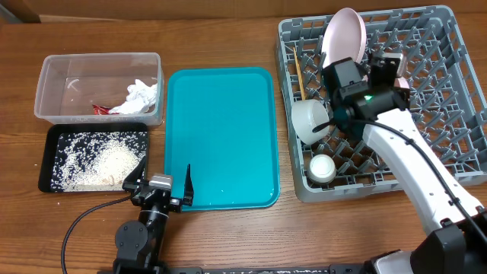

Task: Sort waste into correct bins and load items into the dishwasher
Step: 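Lower the pink bowl into the rack and open the right gripper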

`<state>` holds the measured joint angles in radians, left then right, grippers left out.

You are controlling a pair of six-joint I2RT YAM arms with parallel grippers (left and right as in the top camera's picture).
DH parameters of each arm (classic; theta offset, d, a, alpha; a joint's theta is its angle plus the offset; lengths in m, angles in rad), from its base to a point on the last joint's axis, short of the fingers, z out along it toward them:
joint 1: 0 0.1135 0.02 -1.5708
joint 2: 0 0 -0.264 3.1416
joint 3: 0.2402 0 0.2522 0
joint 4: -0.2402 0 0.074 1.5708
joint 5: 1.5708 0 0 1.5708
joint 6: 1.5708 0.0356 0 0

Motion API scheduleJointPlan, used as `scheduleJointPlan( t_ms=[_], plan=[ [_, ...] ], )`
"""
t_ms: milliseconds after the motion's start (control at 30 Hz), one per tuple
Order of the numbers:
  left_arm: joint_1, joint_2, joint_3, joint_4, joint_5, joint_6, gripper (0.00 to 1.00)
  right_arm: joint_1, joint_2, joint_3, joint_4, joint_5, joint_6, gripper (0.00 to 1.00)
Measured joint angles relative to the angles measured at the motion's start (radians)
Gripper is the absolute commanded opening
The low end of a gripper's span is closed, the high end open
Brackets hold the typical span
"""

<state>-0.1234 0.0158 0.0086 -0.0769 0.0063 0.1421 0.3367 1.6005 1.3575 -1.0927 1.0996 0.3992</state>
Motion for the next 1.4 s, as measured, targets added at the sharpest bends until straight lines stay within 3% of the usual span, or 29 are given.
scheduleJointPlan(
  t_ms=[400, 800, 1067, 1400],
  plan=[
    [0.000, 0.000, 0.000, 0.000, 0.000, 0.000, 1.00, 0.017, 0.120, -0.002, 0.034, 0.023, -0.085, 0.04],
    [0.000, 0.000, 0.000, 0.000, 0.000, 0.000, 1.00, 0.161, 0.209, -0.004, 0.018, 0.125, -0.094, 0.04],
    [0.000, 0.000, 0.000, 0.000, 0.000, 0.000, 1.00, 0.163, 0.212, -0.005, -0.008, 0.219, -0.096, 0.04],
    [0.000, 0.000, 0.000, 0.000, 0.000, 0.000, 1.00, 0.110, 0.213, -0.006, 0.109, 0.234, -0.162, 0.04]
  ],
)
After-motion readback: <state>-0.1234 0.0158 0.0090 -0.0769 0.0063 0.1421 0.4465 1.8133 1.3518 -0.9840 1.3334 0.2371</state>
